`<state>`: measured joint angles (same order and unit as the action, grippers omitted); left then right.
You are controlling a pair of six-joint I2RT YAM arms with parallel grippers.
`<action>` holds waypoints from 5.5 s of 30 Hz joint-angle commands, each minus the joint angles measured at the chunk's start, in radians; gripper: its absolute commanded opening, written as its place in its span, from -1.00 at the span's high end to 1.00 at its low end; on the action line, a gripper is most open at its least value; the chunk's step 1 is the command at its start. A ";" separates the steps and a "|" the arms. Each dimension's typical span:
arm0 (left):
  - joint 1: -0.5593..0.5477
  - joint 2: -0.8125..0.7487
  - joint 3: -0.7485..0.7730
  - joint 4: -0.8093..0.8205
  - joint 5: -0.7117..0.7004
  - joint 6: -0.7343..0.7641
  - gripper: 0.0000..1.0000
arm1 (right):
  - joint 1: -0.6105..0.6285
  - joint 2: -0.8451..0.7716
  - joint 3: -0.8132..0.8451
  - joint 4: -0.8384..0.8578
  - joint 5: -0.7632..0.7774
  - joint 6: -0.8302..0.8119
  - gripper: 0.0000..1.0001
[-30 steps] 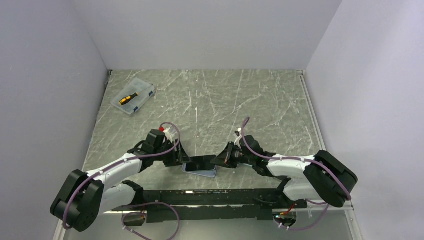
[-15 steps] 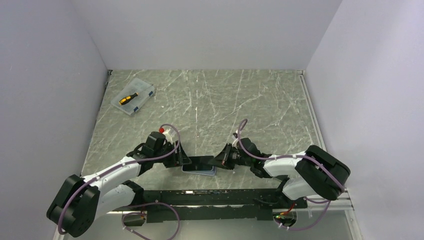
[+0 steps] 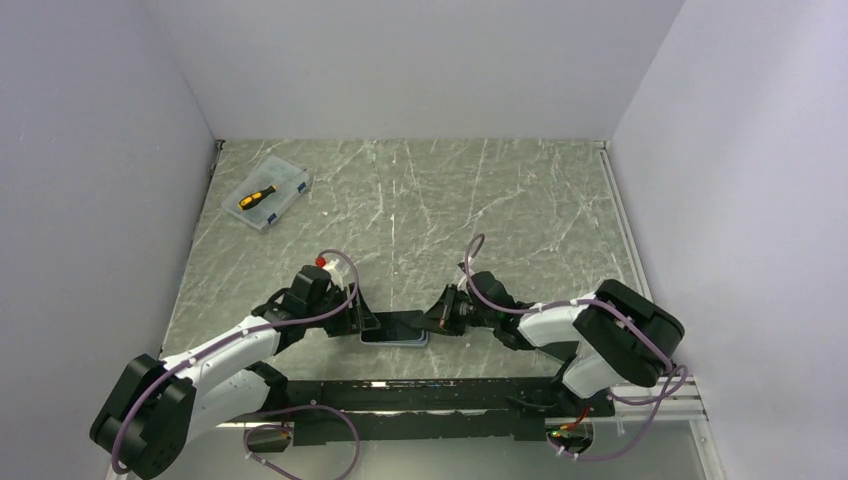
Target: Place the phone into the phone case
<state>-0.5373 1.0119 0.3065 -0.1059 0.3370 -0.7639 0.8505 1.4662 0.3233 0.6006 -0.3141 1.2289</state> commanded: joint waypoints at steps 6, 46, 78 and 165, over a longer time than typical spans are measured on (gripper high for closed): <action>-0.039 0.016 0.020 0.034 0.105 -0.028 -0.27 | 0.032 0.166 0.075 -0.090 -0.029 -0.080 1.00; -0.050 -0.054 0.011 -0.007 0.071 -0.040 -0.26 | 0.063 -0.093 0.293 -0.701 0.252 -0.310 0.46; -0.049 0.009 0.115 -0.102 -0.022 0.053 -0.27 | 0.068 -0.120 0.379 -0.843 0.340 -0.364 0.47; -0.116 0.075 0.227 -0.168 -0.060 0.108 -0.13 | 0.245 0.145 0.629 -1.072 0.609 -0.432 1.00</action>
<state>-0.6498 1.0695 0.4950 -0.3187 0.2367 -0.6689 1.1042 1.5993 0.9588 -0.4881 0.2813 0.8143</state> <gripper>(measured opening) 0.573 0.007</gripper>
